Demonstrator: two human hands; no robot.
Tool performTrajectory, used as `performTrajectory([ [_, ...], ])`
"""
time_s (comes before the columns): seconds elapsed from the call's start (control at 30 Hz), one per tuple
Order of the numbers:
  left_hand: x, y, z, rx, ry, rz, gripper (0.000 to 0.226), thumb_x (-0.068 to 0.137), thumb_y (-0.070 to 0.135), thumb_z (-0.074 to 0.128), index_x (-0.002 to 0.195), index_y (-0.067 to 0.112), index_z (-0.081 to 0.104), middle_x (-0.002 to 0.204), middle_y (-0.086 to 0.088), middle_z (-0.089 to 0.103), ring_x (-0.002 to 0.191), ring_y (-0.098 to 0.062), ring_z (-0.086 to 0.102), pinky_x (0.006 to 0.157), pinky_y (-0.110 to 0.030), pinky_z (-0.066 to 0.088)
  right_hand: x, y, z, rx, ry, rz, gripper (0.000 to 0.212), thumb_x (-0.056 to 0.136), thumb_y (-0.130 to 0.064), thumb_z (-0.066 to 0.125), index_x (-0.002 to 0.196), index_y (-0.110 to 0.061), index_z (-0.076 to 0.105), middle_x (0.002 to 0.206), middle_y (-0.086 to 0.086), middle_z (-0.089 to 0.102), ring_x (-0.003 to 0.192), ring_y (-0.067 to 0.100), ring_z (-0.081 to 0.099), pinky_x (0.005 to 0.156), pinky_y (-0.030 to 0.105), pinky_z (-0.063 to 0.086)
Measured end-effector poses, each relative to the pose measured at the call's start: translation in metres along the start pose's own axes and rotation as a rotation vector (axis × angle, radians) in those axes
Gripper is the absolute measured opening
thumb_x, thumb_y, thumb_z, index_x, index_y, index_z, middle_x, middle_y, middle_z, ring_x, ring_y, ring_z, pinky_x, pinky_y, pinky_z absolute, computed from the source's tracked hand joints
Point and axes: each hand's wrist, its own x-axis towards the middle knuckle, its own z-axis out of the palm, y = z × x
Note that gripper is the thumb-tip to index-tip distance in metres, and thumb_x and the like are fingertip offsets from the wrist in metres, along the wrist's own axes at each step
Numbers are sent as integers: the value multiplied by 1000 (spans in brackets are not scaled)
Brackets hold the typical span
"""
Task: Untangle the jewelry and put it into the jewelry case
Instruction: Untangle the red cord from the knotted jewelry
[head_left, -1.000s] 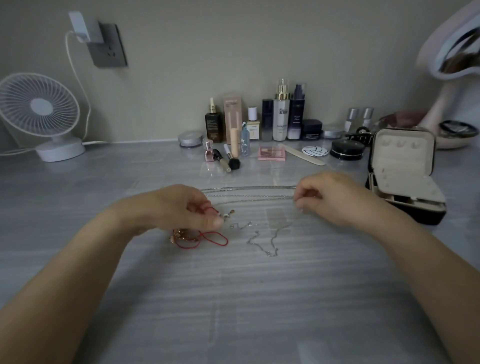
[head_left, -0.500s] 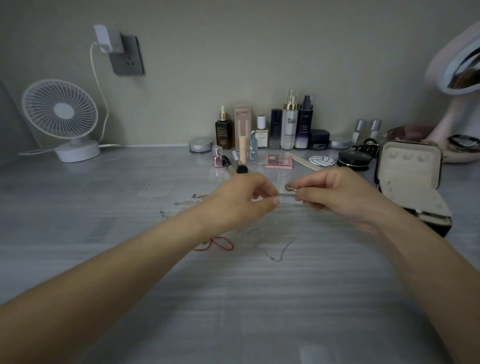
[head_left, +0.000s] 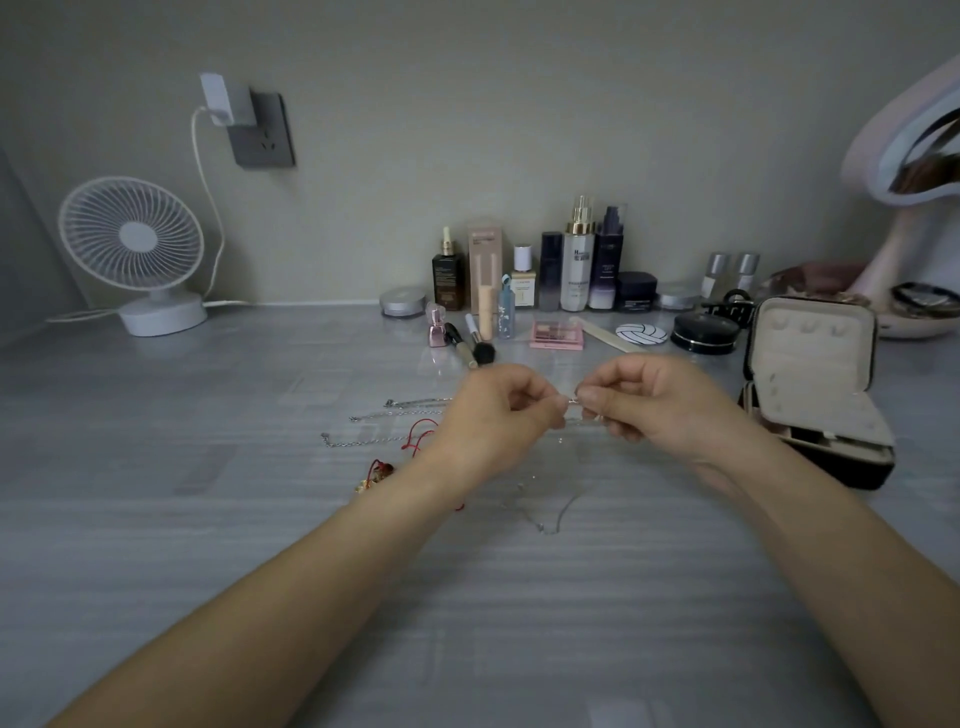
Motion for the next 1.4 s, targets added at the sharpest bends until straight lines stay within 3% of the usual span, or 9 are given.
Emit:
performTrajectory([
  [0.13, -5, 2, 2, -196, 41, -141, 16, 88, 17, 62, 72, 19, 60, 70, 7, 64, 61, -1, 53, 49, -7, 40, 1, 1, -2, -124, 204, -67, 14, 87, -23, 62, 73, -23, 66, 64, -5, 61, 42, -3, 49, 45, 7, 37],
  [0.43, -7, -6, 11, -220, 47, -137, 19, 84, 13, 66, 66, 18, 61, 67, 0, 59, 52, -1, 47, 43, -8, 34, -2, 3, 13, 61, 117, -6, 5, 79, -15, 70, 78, -20, 71, 58, -7, 66, 43, -1, 49, 42, 12, 37],
  [0.57, -7, -10, 17, -196, 17, -87, 20, 83, 14, 68, 65, 18, 60, 73, -8, 58, 64, -15, 46, 51, -17, 35, -2, 3, 12, 53, 46, 31, 5, 80, -13, 69, 77, -17, 70, 51, -8, 63, 44, -1, 51, 44, 13, 41],
  [0.7, -5, -15, 16, -85, 91, -11, 19, 85, 23, 66, 68, 22, 57, 67, 4, 54, 55, -3, 45, 53, -15, 38, -1, 2, 11, 2, 42, 3, 10, 82, -13, 67, 74, -19, 66, 53, -9, 63, 45, -2, 51, 44, 12, 39],
  [0.8, -1, -15, 11, -138, 217, 26, 16, 95, 28, 46, 90, 18, 57, 88, 1, 61, 81, -10, 56, 76, -25, 46, -3, -2, 12, -53, -27, -68, 12, 82, -9, 66, 72, -17, 65, 60, -6, 65, 44, -2, 51, 43, 9, 37],
  [0.9, -1, -13, 12, -387, 51, -66, 41, 101, 28, 30, 115, 3, 58, 112, -10, 63, 105, -18, 60, 88, -21, 49, -4, -4, 15, -78, -68, -138, 15, 82, -3, 64, 73, -15, 65, 51, -9, 59, 41, -4, 47, 43, 7, 35],
  [1.0, -3, -12, 15, -611, -117, -174, 47, 101, 31, 28, 101, -3, 61, 93, -20, 67, 85, -26, 66, 76, -19, 55, -1, -2, 13, -67, 0, -138, 15, 84, -5, 64, 74, -16, 66, 47, -10, 58, 40, -4, 47, 43, 7, 35],
  [1.13, -2, -16, 10, -598, -150, -196, 30, 97, 21, 43, 83, 4, 63, 59, -2, 62, 54, -12, 60, 58, -16, 51, -1, 0, 4, 2, 104, -64, 8, 83, -9, 66, 77, -14, 67, 54, 0, 56, 40, 1, 42, 41, 13, 35],
  [1.4, 5, -16, -14, -534, -165, -204, 17, 89, 14, 56, 78, 7, 65, 52, 7, 59, 48, -6, 50, 61, -17, 47, 6, 2, -15, 266, 273, 66, 7, 86, -7, 60, 81, -7, 64, 64, 0, 55, 43, 3, 42, 36, 13, 33],
])
